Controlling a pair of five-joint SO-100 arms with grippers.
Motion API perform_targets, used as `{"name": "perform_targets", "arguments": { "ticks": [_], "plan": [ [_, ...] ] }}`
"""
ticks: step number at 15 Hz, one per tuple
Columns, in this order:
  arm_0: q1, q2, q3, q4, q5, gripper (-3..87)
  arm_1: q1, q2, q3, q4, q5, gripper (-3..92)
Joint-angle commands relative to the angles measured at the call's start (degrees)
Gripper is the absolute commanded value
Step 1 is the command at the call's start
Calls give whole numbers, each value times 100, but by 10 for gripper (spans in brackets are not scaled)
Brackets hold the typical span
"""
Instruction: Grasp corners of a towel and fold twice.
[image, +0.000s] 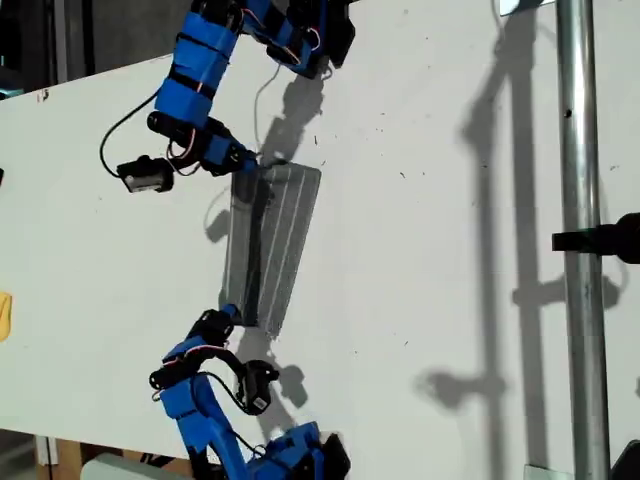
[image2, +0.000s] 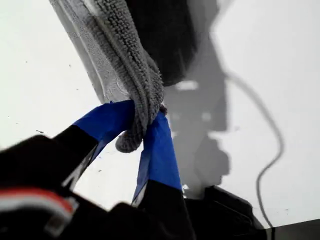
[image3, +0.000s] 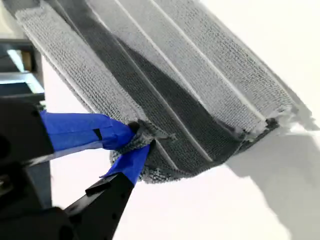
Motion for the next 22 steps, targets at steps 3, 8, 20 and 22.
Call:
{"name": "perform_targets", "arguments": {
  "ticks": [3,8,20,22],
  "plan": [
    [-220,-492,-1494,378,193,-29,97,448,-817,149,-642,-2],
    [114,-448,-290,0,-70,-29,-1063,-53,659,-791,563,-2],
    [-62,-1380,404,-466,-211,-20,-1257,-1608,1468,-2232,1213,10],
    [-79,-984,255,35,-167,174,-1274,-738,1433,-1529,1213,286]
  ]
}}
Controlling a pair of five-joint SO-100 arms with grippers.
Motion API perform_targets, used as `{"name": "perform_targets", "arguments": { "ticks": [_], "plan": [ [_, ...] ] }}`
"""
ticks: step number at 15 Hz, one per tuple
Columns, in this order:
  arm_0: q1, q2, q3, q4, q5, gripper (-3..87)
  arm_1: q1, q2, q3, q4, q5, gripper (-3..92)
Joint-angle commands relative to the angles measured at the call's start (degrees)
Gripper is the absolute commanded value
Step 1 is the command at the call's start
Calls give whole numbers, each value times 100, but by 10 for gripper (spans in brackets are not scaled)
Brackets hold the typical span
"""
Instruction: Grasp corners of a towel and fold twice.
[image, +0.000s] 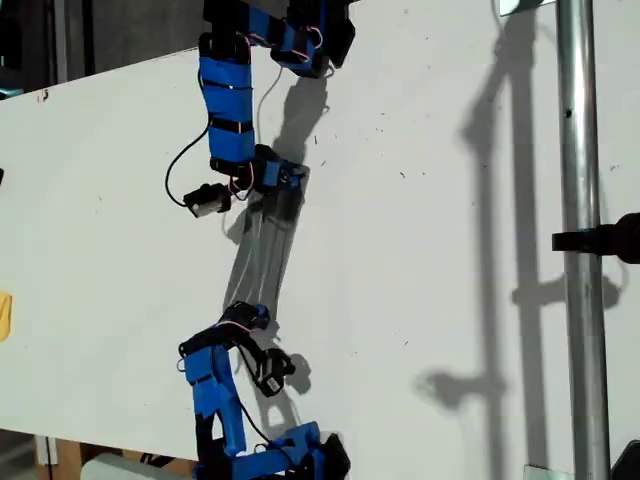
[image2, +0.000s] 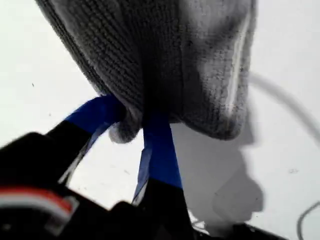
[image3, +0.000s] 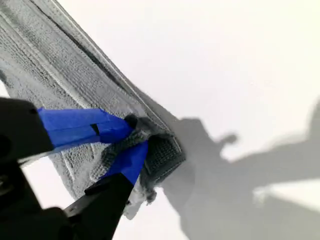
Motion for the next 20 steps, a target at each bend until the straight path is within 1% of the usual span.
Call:
{"name": "perform_targets", "arguments": {
  "ticks": [1,2,4,5,6,7,8,9,10,11,12,13,14,15,16,18,20],
  "plan": [
    [-176,861,-255,624,70,200,-53,1213,-149,923,53,350],
    [-167,1397,-211,905,44,211,-26,1679,-185,1477,202,367],
    [-149,2584,79,1468,-193,225,18,2514,-97,2531,914,383],
    [-132,3313,483,1556,-431,225,-35,2988,97,2900,1406,383],
    [-9,4166,1090,1485,-703,226,-202,3709,492,3023,1969,373],
    [141,5133,1846,1362,-984,226,-501,4737,1063,2909,2575,361],
    [360,6346,2839,976,-1362,223,-861,5871,1731,2883,3296,350],
    [756,7875,3937,536,-1837,217,-1459,6987,2101,2742,3999,334],
    [1046,9404,4957,387,-2470,205,-1960,7770,2584,2663,4729,333],
    [1485,10951,5836,255,-3120,187,-2373,7629,2602,2628,5203,332],
    [1925,12050,6469,132,-3604,165,-2602,7181,2654,2496,5687,360],
    [2347,12885,7040,-141,-3902,117,-2821,7128,3050,2206,6117,389],
    [2540,12894,7348,-176,-4184,77,-3067,7594,3542,1863,6565,400],
    [2628,12902,7752,-220,-4359,-1,-3226,8130,3867,1679,6759,392],
    [2646,12902,8227,-387,-4324,-27,-3217,7963,3797,1758,6794,392],
    [2566,12902,9079,-536,-4210,-27,-3217,7620,3762,1696,6891,424],
    [2470,12876,9149,-492,-3964,-27,-3164,7479,3806,1591,7005,461]
  ]
}}
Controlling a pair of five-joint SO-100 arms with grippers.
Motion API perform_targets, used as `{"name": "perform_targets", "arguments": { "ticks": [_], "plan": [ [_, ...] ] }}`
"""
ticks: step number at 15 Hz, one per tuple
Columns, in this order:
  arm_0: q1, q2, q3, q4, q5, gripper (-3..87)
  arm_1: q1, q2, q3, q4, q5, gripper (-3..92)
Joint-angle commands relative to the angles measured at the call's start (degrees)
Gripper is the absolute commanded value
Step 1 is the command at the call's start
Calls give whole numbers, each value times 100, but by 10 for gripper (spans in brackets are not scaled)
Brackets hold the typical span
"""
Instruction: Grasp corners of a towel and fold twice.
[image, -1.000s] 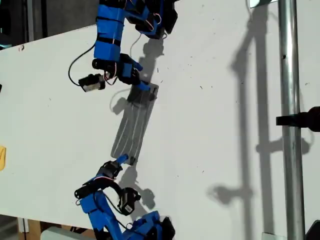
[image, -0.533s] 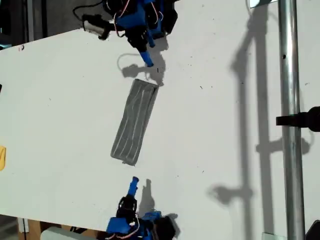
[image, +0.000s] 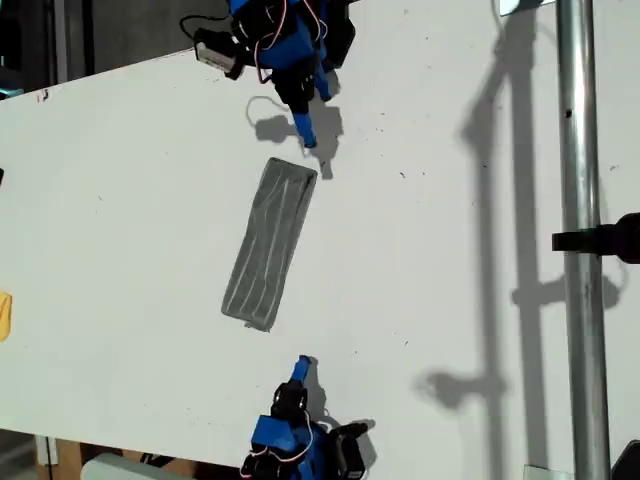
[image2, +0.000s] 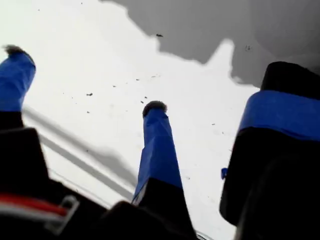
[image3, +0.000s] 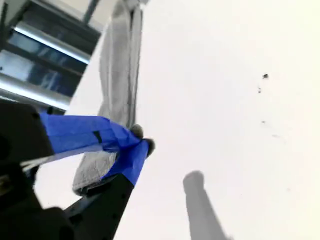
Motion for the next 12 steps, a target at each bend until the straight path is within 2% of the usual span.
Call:
{"name": "perform_targets", "arguments": {
  "ticks": [1,4,7,9,12],
  "plan": [
    [-132,-18,105,62,26,-27,53,-176,-18,-132,141,474],
    [-167,-18,105,158,-35,-27,448,-308,-53,-141,-9,478],
    [-193,-18,105,158,-26,-27,1916,-958,-53,-791,-1292,481],
    [-176,-18,105,167,-35,-27,2742,-1714,-70,-1731,-1986,478],
    [-132,-18,105,185,-26,-27,3111,-3735,-457,-3138,-2355,475]
  ]
}}
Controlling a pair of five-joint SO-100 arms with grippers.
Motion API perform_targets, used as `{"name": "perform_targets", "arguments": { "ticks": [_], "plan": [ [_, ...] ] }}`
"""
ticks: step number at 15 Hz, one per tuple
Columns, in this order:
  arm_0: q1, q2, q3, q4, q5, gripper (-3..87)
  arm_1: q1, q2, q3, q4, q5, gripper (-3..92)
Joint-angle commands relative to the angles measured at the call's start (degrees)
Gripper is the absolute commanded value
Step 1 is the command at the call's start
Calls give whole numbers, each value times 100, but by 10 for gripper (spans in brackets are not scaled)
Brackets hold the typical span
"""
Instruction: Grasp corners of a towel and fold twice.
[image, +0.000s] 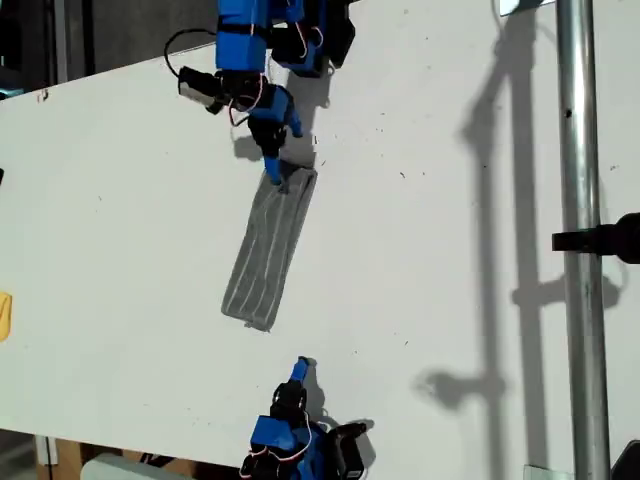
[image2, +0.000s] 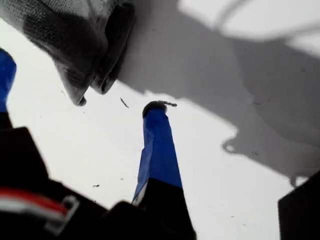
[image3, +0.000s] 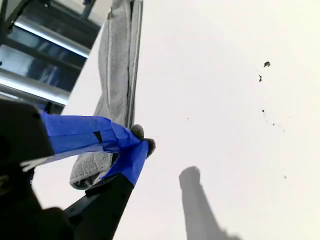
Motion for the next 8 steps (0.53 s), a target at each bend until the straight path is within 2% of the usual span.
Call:
{"name": "perform_targets", "arguments": {
  "ticks": [1,4,8],
  "plan": [
    [18,0,44,53,-44,-27,158,-1406,-571,-835,-176,471],
    [149,0,44,79,-53,-27,97,-1907,-633,-1072,-70,449],
    [105,0,44,79,9,-27,422,-3023,-1415,-1802,-686,414]
  ]
}}
